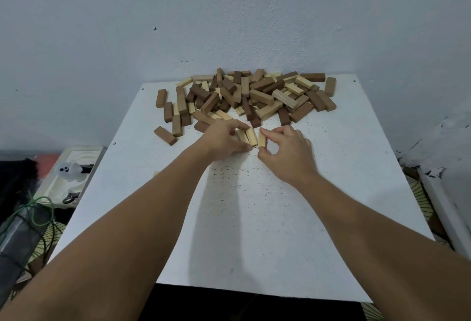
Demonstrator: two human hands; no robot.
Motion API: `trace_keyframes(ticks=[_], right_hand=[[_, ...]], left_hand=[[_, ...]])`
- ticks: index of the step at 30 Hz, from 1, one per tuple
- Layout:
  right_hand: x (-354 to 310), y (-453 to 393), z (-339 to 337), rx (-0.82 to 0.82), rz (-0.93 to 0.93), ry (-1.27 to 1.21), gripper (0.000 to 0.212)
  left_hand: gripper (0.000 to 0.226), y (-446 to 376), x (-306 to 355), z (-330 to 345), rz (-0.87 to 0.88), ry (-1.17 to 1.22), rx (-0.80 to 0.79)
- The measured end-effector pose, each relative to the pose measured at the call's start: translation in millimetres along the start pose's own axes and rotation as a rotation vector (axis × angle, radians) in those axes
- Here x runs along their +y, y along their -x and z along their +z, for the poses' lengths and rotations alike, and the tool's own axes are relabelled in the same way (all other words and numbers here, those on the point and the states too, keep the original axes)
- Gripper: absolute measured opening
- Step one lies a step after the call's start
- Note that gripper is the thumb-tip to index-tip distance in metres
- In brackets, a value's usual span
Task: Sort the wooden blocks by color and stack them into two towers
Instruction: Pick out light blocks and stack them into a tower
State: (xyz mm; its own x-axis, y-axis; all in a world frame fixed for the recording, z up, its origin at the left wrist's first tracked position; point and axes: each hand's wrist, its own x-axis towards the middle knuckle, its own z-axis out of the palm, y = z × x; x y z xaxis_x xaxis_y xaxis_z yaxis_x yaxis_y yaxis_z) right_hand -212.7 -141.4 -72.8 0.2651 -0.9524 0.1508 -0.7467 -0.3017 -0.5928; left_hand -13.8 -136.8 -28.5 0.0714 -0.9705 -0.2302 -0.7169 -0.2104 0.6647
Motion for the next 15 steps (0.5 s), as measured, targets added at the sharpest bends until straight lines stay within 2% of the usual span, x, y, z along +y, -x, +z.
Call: trace_keyframes(ticks=[15], right_hand=[[2.7,41.7,-21.7,-0.155,-0.095,-0.053,0.045]], left_hand=[[0.062,63.3,9.9,12.9,0.151,-0.112,0.005]])
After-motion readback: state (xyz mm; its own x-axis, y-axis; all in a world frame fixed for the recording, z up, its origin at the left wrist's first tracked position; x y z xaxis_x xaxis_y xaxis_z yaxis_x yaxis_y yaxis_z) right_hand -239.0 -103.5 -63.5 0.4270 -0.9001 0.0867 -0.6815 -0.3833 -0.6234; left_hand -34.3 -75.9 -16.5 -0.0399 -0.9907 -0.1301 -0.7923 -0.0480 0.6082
